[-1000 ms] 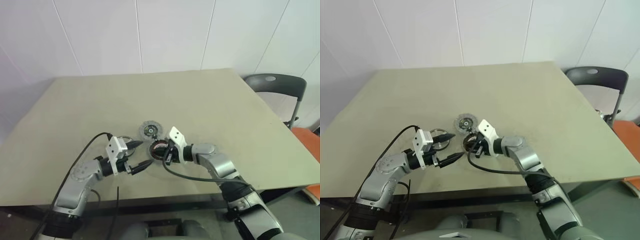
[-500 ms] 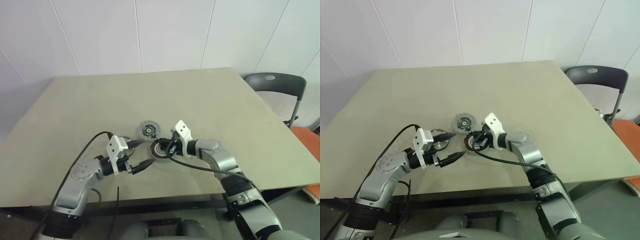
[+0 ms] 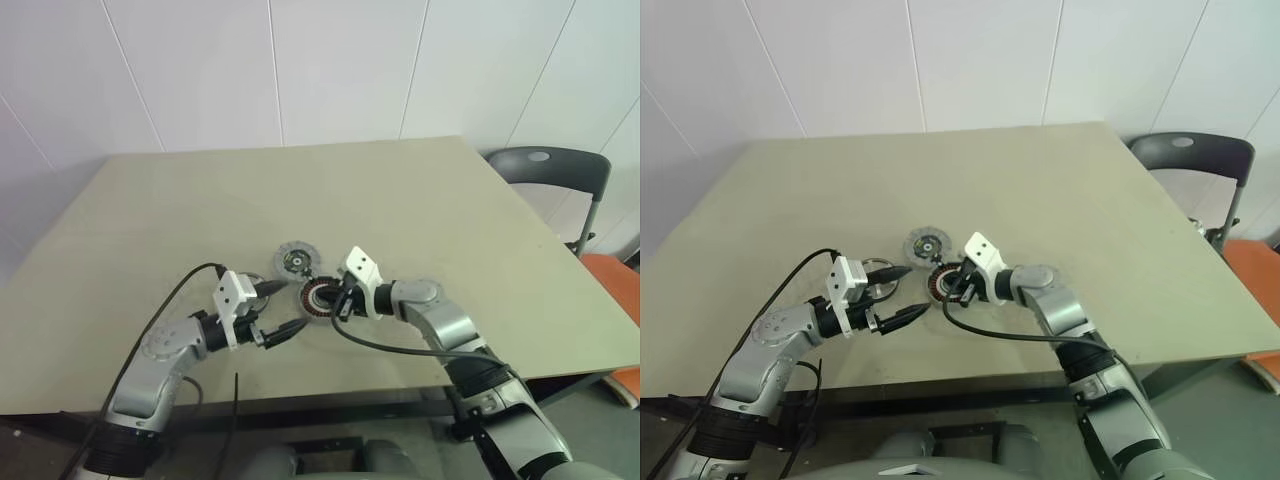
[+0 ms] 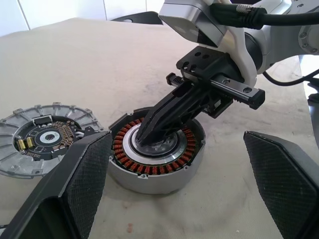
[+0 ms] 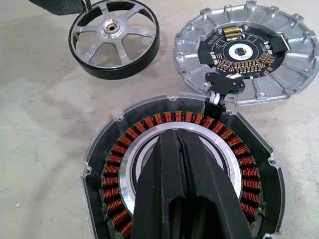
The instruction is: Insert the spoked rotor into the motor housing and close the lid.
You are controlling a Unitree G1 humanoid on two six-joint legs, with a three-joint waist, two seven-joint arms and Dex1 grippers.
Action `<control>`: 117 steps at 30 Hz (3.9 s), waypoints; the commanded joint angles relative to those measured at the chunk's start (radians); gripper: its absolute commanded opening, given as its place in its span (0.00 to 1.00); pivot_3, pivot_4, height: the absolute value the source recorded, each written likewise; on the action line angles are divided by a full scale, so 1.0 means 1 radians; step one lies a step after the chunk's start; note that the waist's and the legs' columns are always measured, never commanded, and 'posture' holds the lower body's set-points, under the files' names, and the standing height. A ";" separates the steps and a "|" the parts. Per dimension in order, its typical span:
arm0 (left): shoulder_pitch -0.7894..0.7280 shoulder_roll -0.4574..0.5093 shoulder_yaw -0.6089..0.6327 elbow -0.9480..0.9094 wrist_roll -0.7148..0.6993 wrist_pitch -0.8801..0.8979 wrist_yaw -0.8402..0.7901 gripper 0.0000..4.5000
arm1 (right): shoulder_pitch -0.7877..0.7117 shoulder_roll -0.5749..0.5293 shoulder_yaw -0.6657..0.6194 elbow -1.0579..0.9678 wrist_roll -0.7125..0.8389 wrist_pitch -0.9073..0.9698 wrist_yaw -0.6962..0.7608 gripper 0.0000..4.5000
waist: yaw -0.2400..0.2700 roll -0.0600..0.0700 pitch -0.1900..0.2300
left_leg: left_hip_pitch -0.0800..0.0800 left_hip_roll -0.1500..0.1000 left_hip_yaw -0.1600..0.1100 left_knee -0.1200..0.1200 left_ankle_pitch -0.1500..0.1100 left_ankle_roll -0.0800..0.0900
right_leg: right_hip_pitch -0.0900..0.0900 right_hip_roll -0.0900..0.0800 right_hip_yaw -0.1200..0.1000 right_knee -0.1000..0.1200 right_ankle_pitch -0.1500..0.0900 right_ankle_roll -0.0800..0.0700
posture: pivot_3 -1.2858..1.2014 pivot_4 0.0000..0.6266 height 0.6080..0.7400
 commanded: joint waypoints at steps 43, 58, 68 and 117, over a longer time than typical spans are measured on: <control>-0.019 -0.002 0.002 -0.021 -0.009 -0.023 0.002 1.00 | 0.041 -0.077 0.161 0.129 -0.194 0.063 -0.013 0.01 | 0.004 0.007 -0.007 | 0.015 0.002 0.000 -0.002 -0.004 -0.003 | 0.020 -0.002 -0.002 -0.011 -0.002 0.000 | 0.52 0.00 1.00; -0.008 -0.007 -0.002 -0.003 -0.003 -0.043 -0.004 1.00 | 0.033 0.025 -0.009 0.060 0.004 0.108 0.000 0.01 | 0.004 0.008 -0.008 | 0.015 0.003 -0.001 -0.003 -0.006 -0.002 | 0.020 -0.002 -0.003 -0.014 -0.002 0.000 | 0.52 0.00 1.00; -0.039 -0.063 0.093 -0.027 -0.121 0.009 0.060 1.00 | -0.041 0.132 -0.226 -0.086 0.289 0.213 0.017 0.01 | 0.000 0.009 -0.004 | -0.006 0.003 0.001 -0.004 -0.004 0.001 | -0.005 -0.001 -0.003 -0.010 0.005 0.001 | 0.52 0.00 1.00; 0.257 0.005 0.494 0.011 -1.104 0.637 0.752 1.00 | -0.136 -0.104 -0.116 -0.062 0.178 0.066 0.191 0.01 | -0.022 0.007 0.006 | -0.004 0.003 0.002 -0.002 -0.006 0.000 | -0.001 -0.001 -0.003 -0.013 0.000 0.001 | 0.52 0.00 1.00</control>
